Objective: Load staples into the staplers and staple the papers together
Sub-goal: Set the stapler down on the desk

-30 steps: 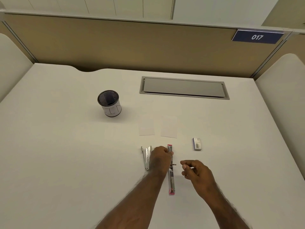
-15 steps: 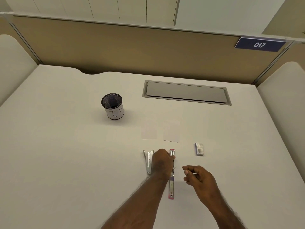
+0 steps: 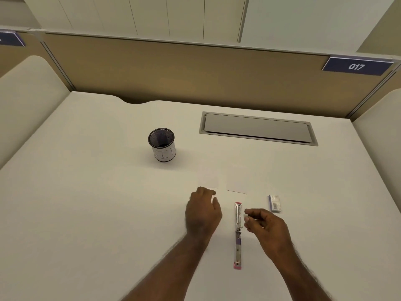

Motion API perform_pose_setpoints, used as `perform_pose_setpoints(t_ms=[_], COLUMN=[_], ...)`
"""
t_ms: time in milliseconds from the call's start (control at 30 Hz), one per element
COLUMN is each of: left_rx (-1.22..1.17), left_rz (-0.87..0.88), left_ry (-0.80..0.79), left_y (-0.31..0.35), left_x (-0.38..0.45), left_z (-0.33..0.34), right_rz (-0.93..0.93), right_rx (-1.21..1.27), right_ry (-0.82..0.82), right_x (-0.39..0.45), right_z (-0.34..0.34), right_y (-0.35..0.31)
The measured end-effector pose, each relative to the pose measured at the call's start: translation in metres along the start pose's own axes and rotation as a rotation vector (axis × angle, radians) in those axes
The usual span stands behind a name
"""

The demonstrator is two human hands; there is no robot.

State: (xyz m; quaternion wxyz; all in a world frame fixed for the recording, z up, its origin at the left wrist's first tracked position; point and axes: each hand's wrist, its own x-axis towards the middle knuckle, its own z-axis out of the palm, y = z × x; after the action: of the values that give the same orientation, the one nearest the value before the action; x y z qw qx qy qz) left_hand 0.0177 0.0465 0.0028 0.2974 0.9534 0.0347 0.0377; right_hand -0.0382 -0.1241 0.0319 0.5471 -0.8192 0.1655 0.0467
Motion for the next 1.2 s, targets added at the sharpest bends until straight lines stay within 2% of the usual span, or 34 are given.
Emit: perform_pose_setpoints(t_ms=[167, 633, 967, 1200], left_rx=[0.171, 0.405, 0.427, 0.433], left_rz=[0.054, 0.016, 0.048, 0.017], left_ry=[0.06, -0.026, -0.105, -0.147], left_y=[-0.045, -0.12, -0.152, -0.164], left_x=[0.008, 0.05, 0.067, 0.074], left_z=[-0.015, -0.042, -0.035, -0.023], right_rz=[-0.065, -0.24, -0.401, -0.38], right_rx=[0.017, 0.001, -0.212, -0.352], right_ry=[-0.044, -0.115, -0.023, -0.013], right_x=[0.012, 0.072, 0.132, 0.163], right_z=[0.025, 0.124, 0.195, 0.223], right_y=[-0.022, -0.106, -0.153, -0.165])
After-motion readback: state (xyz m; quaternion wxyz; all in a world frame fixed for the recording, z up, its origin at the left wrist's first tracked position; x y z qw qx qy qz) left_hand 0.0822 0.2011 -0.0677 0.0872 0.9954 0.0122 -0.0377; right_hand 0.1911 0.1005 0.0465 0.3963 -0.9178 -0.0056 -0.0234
